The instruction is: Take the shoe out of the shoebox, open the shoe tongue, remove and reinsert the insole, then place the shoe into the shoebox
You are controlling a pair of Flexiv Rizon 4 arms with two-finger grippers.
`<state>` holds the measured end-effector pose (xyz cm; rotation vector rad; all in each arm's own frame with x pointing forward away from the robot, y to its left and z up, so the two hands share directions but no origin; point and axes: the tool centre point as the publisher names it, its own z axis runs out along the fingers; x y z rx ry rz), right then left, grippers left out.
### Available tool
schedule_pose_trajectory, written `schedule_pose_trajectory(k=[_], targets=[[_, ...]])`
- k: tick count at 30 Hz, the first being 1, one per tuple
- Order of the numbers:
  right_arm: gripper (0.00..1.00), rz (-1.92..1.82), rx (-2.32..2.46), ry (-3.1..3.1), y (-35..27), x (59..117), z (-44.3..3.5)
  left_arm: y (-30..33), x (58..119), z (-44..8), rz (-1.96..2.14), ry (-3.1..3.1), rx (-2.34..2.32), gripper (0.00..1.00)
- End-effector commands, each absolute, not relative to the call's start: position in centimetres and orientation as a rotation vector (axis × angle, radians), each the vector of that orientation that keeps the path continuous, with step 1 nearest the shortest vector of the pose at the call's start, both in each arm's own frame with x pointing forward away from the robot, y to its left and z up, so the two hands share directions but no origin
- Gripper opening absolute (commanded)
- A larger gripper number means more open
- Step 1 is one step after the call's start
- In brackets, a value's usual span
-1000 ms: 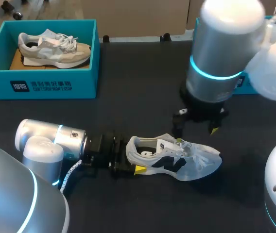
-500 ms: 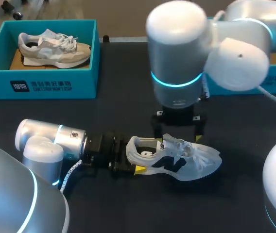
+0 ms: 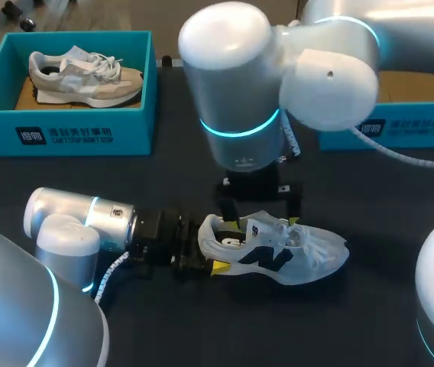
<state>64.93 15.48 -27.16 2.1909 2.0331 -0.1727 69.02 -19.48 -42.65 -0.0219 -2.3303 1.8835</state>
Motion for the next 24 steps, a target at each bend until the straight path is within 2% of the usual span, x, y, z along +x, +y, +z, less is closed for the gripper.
schedule_pose_trajectory(k=[1, 24], targets=[[1.00, -0.396, 2.140, 1.844, 17.3, 64.3, -28.3, -19.5, 69.0, -43.3, 1.879, -2.332, -0.020, 0.00], [1.00, -0.700, 2.068, 1.553, 21.2, 64.8, -31.1, -19.5, 69.0, -43.3, 1.879, -2.332, -0.020, 0.00]])
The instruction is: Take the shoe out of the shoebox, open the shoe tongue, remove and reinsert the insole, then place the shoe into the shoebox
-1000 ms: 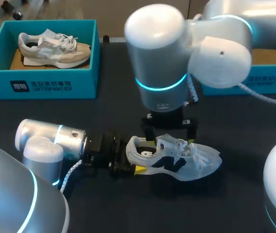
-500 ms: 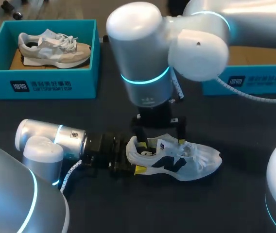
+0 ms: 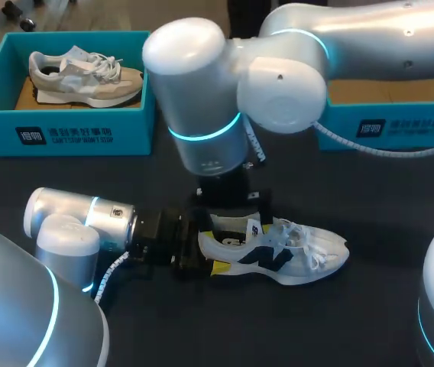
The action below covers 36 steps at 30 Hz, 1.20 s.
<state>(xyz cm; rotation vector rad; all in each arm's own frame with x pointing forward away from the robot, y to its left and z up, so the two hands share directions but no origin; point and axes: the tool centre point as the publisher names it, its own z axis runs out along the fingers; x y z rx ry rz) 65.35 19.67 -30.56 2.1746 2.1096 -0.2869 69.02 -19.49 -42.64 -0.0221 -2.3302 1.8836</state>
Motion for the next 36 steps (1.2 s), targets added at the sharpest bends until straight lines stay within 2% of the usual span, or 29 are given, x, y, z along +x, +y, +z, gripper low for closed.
schedule_pose_trajectory(k=[1, 36], targets=[[1.00, -0.699, 2.067, 1.543, 21.2, 64.8, -31.1, -19.5, 69.0, -43.3, 1.879, -2.332, -0.020, 0.00], [1.00, -0.610, 2.128, 1.436, 15.2, 67.0, -32.7, -19.5, 69.0, -43.3, 1.879, -2.332, -0.020, 0.00]])
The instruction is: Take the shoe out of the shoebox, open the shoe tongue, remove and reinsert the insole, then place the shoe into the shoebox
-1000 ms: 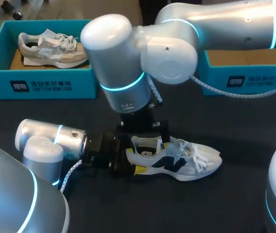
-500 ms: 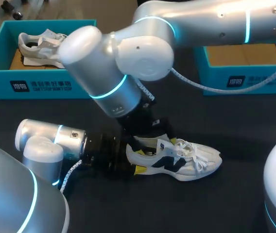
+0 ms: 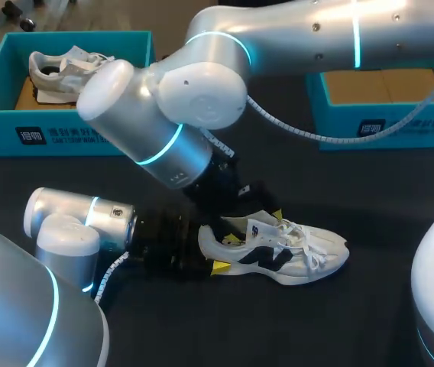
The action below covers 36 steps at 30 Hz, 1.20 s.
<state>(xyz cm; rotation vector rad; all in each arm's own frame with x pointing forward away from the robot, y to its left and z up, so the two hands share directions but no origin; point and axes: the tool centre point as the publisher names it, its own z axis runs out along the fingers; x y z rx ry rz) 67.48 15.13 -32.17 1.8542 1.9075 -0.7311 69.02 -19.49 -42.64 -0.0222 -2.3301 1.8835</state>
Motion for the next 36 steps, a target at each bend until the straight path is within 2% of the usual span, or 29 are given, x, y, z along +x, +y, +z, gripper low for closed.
schedule_pose_trajectory(k=[1, 21, 23, 27, 30, 36], targets=[[1.00, -0.608, 2.130, 1.433, 15.2, 67.0, -32.7, -19.5, 69.0, -43.3, 1.879, -2.332, -0.020, 0.00], [1.00, -0.567, 2.171, 1.409, 12.0, 66.8, -32.6, -19.5, 69.0, -43.3, 1.879, -2.332, -0.020, 0.00], [0.94, -0.566, 2.172, 1.413, 11.7, 66.9, -32.5, -19.5, 69.0, -43.3, 1.879, -2.332, -0.020, 0.00], [0.73, -0.566, 2.176, 1.424, 11.1, 66.8, -32.3, -19.5, 69.0, -43.3, 1.879, -2.332, -0.020, 0.00], [0.49, -0.570, 2.178, 1.432, 10.5, 66.5, -31.9, -19.5, 69.0, -43.3, 1.879, -2.332, -0.020, 0.00], [0.48, -0.547, 2.213, 1.494, 9.8, 66.2, -31.7, -19.5, 69.0, -43.3, 1.879, -2.332, -0.020, 0.00]])
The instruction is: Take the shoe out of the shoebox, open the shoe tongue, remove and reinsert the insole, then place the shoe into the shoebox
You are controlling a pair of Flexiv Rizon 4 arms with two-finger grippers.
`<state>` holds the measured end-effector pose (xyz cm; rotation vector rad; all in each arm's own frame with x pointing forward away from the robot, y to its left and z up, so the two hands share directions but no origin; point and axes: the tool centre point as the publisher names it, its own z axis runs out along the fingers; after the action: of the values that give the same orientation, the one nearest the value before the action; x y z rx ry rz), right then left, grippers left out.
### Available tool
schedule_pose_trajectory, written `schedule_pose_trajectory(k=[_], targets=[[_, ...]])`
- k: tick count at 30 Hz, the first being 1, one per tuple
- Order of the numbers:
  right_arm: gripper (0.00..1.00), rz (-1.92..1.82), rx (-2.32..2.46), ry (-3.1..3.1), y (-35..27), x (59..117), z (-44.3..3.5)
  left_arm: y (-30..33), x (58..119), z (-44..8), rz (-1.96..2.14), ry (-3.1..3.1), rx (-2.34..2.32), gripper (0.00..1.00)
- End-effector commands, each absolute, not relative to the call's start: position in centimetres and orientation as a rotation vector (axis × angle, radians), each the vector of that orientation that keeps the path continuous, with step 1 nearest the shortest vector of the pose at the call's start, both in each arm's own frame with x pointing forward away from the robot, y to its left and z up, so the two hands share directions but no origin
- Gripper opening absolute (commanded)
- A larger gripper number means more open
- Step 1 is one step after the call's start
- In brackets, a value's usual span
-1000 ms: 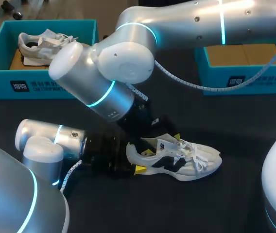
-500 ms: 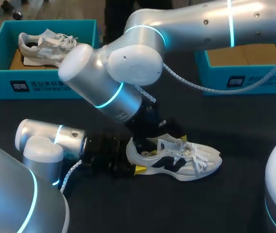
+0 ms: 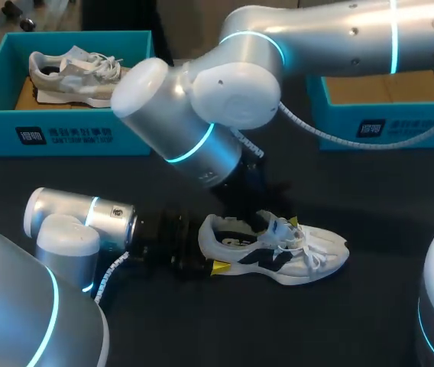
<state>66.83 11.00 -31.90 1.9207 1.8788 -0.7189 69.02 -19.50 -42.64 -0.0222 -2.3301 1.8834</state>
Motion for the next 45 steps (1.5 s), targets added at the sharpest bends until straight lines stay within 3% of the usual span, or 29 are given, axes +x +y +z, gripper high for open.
schedule_pose_trajectory(k=[1, 6, 8, 10, 11, 23, 45], targets=[[0.47, -0.550, 2.213, 1.513, 9.8, 66.2, -31.8, -19.5, 69.0, -43.3, 1.879, -2.332, -0.020, 0.00], [0.38, -0.523, 2.234, 1.604, 9.6, 66.3, -32.0, -19.5, 69.0, -43.3, 1.879, -2.332, -0.020, 0.00], [0.29, -0.510, 2.239, 1.657, 9.4, 66.3, -32.1, -19.5, 69.0, -43.3, 1.879, -2.332, -0.020, 0.00], [0.05, -0.499, 2.247, 1.707, 9.2, 66.4, -32.3, -19.5, 69.0, -43.3, 1.879, -2.332, -0.020, 0.00], [0.00, -0.499, 2.249, 1.722, 9.0, 66.4, -32.4, -19.5, 69.0, -43.3, 1.879, -2.332, -0.020, 0.00], [0.00, -0.217, 2.266, 2.003, 5.6, 65.5, -31.3, -19.5, 69.0, -43.3, 1.879, -2.332, -0.020, 0.00], [0.00, -0.056, 2.269, 2.261, 2.7, 65.9, -32.7, -19.5, 69.0, -43.3, 1.879, -2.332, -0.020, 0.00]])
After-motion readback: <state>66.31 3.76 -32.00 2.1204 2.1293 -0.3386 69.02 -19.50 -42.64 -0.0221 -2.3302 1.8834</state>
